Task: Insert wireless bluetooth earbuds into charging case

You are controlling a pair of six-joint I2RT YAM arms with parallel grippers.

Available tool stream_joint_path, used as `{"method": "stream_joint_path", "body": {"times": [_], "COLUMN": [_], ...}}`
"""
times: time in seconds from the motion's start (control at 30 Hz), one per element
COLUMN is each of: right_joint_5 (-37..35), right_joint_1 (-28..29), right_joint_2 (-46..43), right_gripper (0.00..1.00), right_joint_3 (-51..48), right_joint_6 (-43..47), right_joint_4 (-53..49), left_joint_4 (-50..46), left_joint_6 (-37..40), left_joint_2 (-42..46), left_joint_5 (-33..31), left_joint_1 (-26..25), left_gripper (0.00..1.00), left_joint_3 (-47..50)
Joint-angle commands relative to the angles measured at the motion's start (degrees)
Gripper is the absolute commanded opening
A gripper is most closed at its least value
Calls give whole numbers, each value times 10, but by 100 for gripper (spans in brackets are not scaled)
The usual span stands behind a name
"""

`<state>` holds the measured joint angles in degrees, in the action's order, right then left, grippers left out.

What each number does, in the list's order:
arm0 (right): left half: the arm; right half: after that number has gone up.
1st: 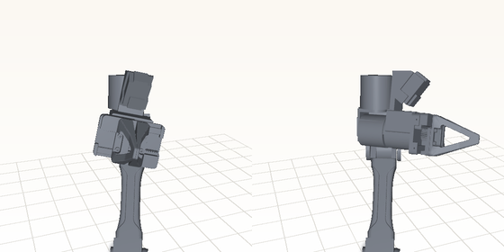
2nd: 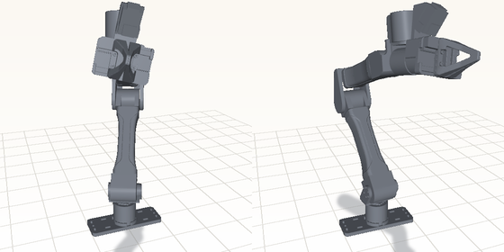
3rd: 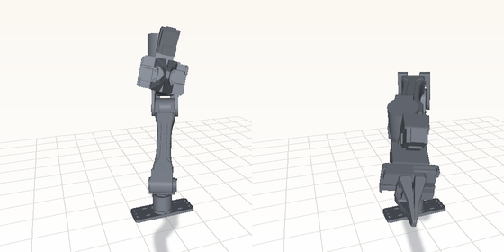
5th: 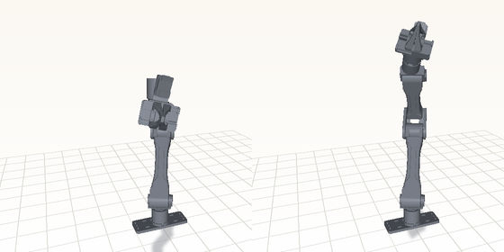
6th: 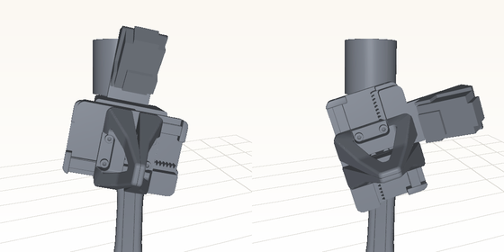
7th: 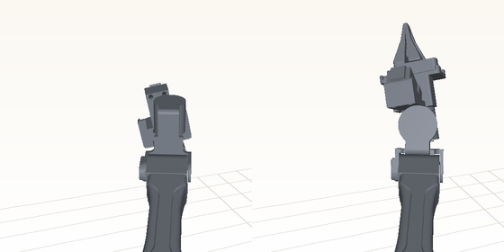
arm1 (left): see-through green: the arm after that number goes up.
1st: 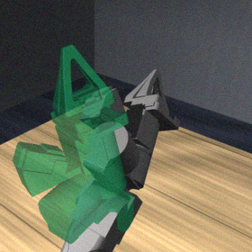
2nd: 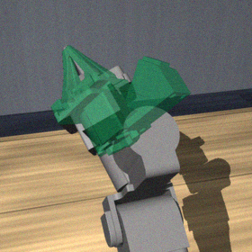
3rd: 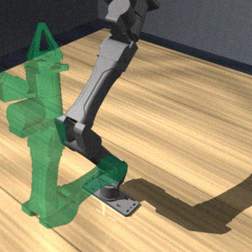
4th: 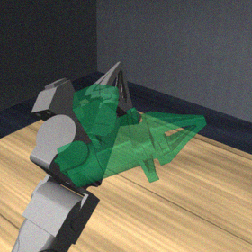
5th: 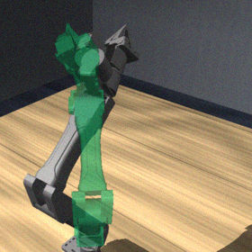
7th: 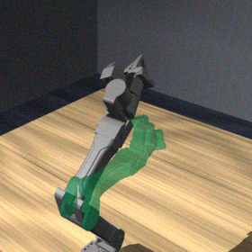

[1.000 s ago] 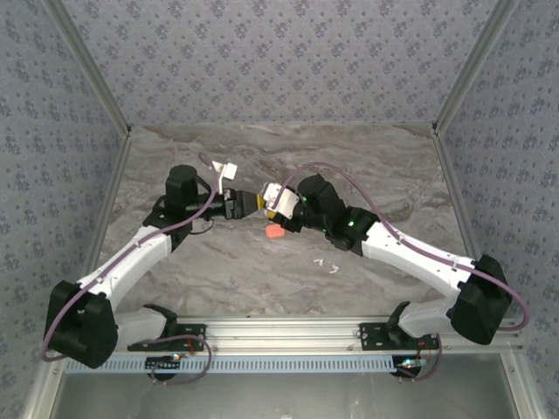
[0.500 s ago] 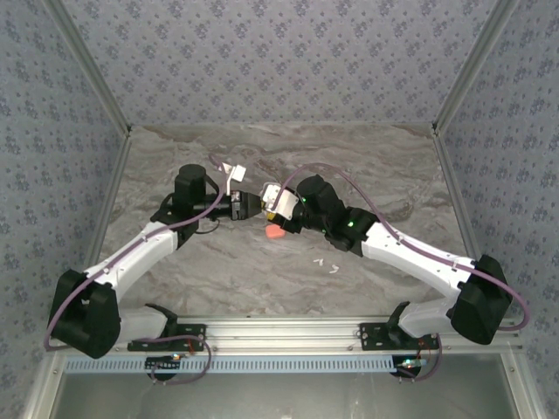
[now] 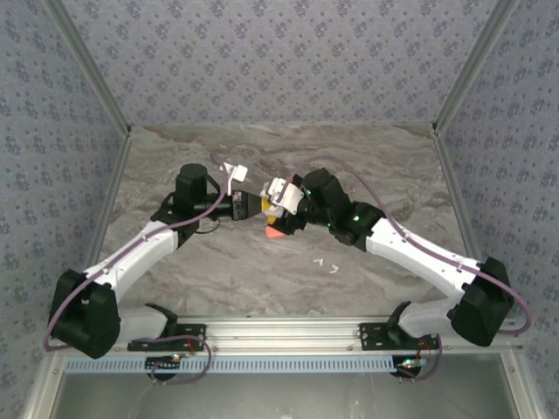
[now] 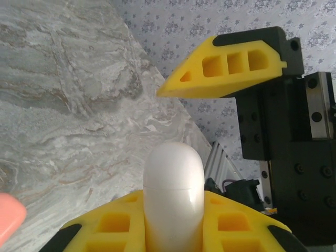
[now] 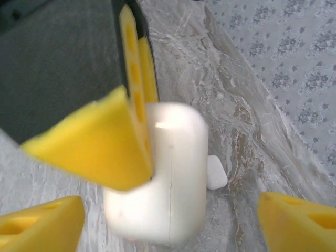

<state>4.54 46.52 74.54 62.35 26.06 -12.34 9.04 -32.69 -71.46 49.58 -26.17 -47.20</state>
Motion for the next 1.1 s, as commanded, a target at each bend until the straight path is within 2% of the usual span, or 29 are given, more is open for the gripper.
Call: {"method": "stream_joint_path", "body": {"times": [0.0, 0.17, 0.27, 0.43, 0.87, 1.07], "right_joint_5": [85, 214, 253, 247, 224, 196], "right_joint_1": [-26, -90, -118, -138, -141, -141], "right_joint_2": [-45, -88, -108, -121, -73, -52], "right_gripper": [96, 100, 100, 100, 100, 96], "right_joint_3": [-1, -25, -51, -64, -19, 0], "right_joint_6": [-40, -114, -163, -197, -201, -201], "right_joint_4": [-26, -7, 46, 91, 89, 70], "left_joint_4": [41, 115, 150, 201, 188, 169], "left_joint_6": [38, 94, 118, 138, 165, 176], "left_joint_2": [39, 83, 100, 115, 107, 100], "left_joint_5": [-52, -137, -175, -184, -168, -150], "left_joint_1": [-9, -38, -57, -78, -100, -104], "left_gripper": [0, 0, 0, 0, 0, 0], "left_joint_3": [0, 42, 62, 84, 72, 60]}}
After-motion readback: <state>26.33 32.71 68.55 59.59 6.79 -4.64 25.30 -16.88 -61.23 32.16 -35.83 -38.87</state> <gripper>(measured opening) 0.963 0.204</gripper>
